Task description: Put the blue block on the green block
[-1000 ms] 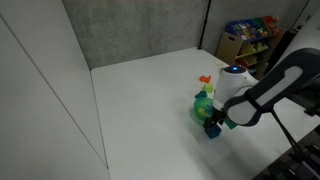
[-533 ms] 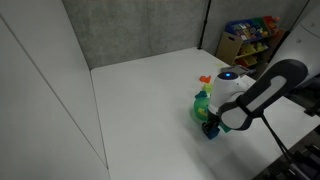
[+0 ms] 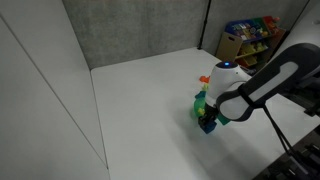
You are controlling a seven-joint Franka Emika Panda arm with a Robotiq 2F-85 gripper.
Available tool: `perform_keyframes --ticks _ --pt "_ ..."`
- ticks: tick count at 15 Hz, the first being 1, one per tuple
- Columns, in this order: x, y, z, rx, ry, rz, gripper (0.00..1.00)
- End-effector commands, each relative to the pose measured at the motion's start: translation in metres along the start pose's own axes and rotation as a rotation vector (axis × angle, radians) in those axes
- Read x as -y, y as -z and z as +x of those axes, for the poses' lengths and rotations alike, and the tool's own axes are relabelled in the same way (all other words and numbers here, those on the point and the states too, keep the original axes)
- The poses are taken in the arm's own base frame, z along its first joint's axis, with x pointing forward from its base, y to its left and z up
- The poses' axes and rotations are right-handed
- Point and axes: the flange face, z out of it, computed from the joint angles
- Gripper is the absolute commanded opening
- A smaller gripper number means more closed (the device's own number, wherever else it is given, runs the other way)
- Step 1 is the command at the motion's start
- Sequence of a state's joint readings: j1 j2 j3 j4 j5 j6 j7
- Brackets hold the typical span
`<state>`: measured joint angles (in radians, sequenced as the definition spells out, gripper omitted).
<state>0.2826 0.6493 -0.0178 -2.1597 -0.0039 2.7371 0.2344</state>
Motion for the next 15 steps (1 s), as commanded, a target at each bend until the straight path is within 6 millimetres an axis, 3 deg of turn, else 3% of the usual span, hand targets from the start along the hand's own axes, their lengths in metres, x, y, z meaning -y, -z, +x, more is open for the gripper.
perform_keyframes --ticks 1,7,11,15 --pt "0.003 0.041 0.007 0.017 0.007 -0.001 0.27" --pt "-0.006 0.095 0.03 0.058 -0.009 -0.011 0.27" --pt "-0.039 0.115 0.048 0.068 -0.046 -0.029 0.27" --pt "-0.087 0.126 0.059 0.047 -0.075 -0.045 0.27"
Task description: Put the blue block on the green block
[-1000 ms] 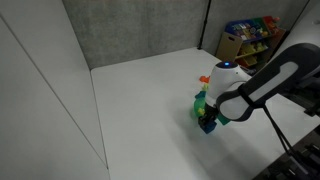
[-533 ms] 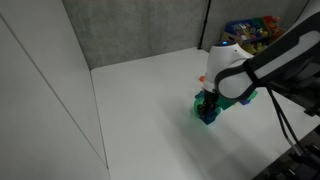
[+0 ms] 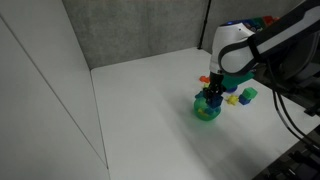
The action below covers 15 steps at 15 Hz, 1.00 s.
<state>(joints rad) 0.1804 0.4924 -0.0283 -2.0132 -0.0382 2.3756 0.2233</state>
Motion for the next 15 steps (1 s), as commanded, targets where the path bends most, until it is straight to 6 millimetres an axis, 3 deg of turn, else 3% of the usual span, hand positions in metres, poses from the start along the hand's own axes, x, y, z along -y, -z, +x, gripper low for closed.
perform_keyframes --ticks 1,9,15 --pt "-0.045 0.015 0.011 -0.018 -0.009 -0.019 0.27" --pt "-0.161 0.021 0.029 -0.047 -0.125 -0.025 0.27" --pt "-0.234 0.02 0.032 -0.068 -0.225 -0.035 0.27"
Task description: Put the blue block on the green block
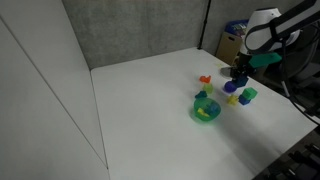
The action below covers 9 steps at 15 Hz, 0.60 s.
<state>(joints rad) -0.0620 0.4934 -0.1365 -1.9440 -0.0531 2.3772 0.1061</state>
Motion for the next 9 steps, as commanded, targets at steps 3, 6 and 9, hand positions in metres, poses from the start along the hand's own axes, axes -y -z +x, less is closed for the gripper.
perform_keyframes --ticks 3,6,9 --pt "-0.054 -0.009 0.014 -0.016 -0.045 -0.016 0.27" --pt "-0.077 -0.02 0.016 -0.018 -0.053 0.0 0.27" --pt "-0.097 -0.03 0.017 -0.019 -0.001 0.019 0.27"
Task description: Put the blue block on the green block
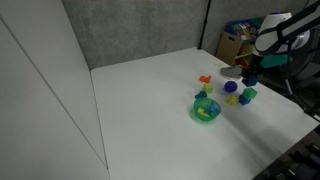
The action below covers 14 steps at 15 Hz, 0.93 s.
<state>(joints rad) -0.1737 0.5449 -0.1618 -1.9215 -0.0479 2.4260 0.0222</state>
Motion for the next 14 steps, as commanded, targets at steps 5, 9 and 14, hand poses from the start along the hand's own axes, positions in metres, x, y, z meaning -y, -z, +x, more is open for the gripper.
perform_keyframes --ticks 5,9,14 --pt "-0.042 -0.012 0.012 -0.008 0.139 0.042 0.27" --pt "-0.055 -0.02 0.01 -0.014 0.152 0.04 0.27" --pt "-0.064 -0.035 0.005 -0.002 0.126 0.048 0.27"
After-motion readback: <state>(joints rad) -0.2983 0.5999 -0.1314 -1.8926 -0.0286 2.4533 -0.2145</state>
